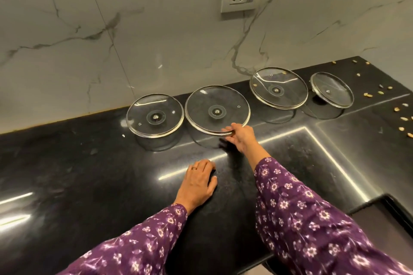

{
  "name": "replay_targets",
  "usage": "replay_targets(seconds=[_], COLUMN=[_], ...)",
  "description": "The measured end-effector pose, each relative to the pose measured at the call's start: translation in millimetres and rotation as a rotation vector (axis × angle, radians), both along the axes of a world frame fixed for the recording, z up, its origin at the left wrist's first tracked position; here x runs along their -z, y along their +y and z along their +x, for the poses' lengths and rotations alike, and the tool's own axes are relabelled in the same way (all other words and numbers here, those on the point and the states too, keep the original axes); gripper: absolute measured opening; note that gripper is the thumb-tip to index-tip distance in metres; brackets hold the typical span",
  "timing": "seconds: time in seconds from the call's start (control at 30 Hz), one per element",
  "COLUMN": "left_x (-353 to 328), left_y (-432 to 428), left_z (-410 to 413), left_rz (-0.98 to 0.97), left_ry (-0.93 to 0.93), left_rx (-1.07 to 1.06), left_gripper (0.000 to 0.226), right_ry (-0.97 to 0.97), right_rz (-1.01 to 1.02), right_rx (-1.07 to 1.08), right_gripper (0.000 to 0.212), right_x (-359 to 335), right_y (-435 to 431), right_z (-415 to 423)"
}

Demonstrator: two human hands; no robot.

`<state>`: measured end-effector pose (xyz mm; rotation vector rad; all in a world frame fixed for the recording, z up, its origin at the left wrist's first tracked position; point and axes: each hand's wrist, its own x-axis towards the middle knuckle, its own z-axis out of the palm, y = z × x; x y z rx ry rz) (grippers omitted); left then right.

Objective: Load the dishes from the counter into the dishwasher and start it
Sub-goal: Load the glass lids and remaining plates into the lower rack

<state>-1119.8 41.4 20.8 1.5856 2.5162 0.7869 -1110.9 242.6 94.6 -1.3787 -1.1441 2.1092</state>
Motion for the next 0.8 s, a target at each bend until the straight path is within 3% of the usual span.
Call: replay_targets(seconds=[0.23, 0.4, 0.63, 0.8], left_x=[-1, 0, -7, -21], left_y=[-1, -1, 1, 0], left_z=[-1, -2, 4, 18], left_rz=[-0.021, -0.046, -0.007, -0.119], left_ry=[-0.013, 0.003, 0.072, 0.238], left_rx=[0.011, 0.010, -0.002, 0.010], left_gripper=[0.020, 0.021, 0.028, 0.035], right_ry=[0.062, 0.157, 0.110, 0.086], right_rz=[0.105, 0.147, 0.348, 0.411], right_rx=[0.135, 0.237, 0.449, 0.632], right_gripper=[0.016, 0.009, 0.015, 0.015], right_x=[2, -9, -41, -65], right_y=[-4, -16, -40, -78], right_z=[21, 89, 230, 359])
